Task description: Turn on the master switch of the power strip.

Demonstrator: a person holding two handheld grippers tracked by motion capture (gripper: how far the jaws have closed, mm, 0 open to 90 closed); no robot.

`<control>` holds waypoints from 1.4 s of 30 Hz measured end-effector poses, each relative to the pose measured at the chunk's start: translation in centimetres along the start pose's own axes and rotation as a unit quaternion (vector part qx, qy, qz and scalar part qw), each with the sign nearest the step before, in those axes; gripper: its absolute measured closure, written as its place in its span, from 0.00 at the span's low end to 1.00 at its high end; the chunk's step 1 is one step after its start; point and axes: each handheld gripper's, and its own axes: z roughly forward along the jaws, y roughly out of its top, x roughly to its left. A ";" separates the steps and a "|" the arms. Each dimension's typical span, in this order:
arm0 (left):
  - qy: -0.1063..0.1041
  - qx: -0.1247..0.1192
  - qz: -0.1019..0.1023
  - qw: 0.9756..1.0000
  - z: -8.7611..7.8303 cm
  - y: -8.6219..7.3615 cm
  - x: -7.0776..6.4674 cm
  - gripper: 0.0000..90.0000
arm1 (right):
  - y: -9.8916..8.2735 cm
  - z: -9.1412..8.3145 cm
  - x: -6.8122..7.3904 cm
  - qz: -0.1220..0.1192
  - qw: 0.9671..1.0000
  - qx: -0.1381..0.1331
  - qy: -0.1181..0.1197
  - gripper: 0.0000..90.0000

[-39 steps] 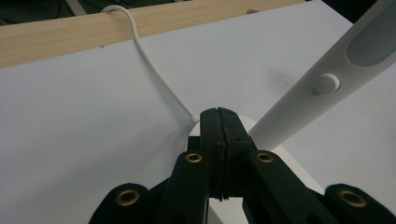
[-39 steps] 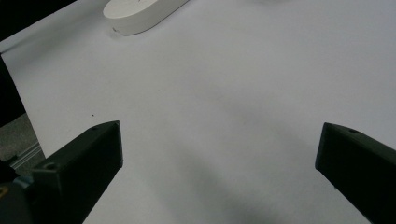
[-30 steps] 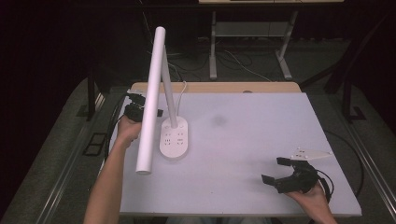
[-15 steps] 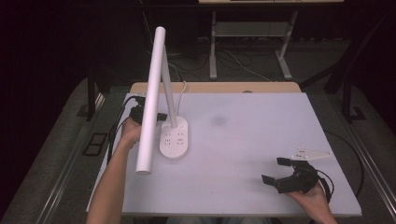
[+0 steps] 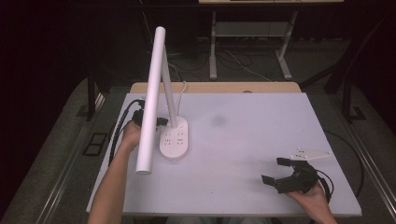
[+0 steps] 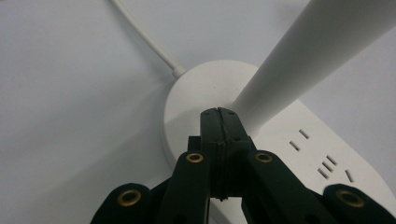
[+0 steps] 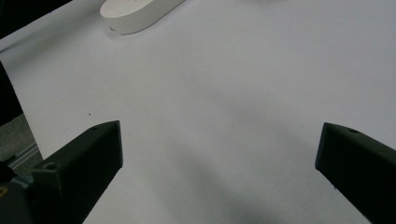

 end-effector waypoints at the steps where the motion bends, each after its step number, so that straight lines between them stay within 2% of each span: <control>1: 0.001 0.001 0.000 1.000 0.0 -0.1 0.0 1.00 | 0.0 0.0 0.0 0.000 1.000 0.000 0.000 0.00; 11: 0.000 -0.001 0.003 1.000 0.7 -0.3 -0.1 1.00 | 0.0 0.0 -0.1 0.002 1.000 0.000 0.000 0.00; 19: -0.013 -0.022 -0.039 0.999 0.7 -0.9 0.5 1.00 | 0.0 0.0 -0.1 0.001 1.000 -0.002 0.003 0.00; 22: -0.009 -0.029 -0.042 0.999 0.7 -1.2 0.4 1.00 | 0.0 0.0 0.0 -0.001 1.000 0.000 0.005 0.00; 24: -0.006 -0.029 -0.038 0.999 0.7 -1.3 0.4 1.00 | 0.0 0.1 0.0 -0.002 1.000 0.000 0.008 0.00; 26: -0.004 -0.028 -0.042 0.999 0.8 -1.2 0.2 1.00 | 0.0 0.2 0.1 -0.001 1.000 0.004 0.009 0.00; 28: 0.001 -0.021 -0.032 0.999 0.7 -1.1 0.2 1.00 | 0.1 0.3 0.1 -0.004 1.000 0.002 0.009 0.00; 31: 0.004 -0.019 -0.035 0.999 0.7 -1.1 0.1 1.00 | 0.1 0.3 0.2 -0.005 1.000 0.000 0.008 0.00; 34: 0.007 -0.016 -0.028 0.999 0.8 -1.1 0.0 1.00 | 0.1 0.2 0.2 -0.003 1.000 0.000 0.008 0.00; 42: 0.022 -0.018 -0.036 0.999 1.0 -1.1 -0.3 1.00 | 0.1 0.1 0.2 -0.001 1.000 -0.002 0.009 0.00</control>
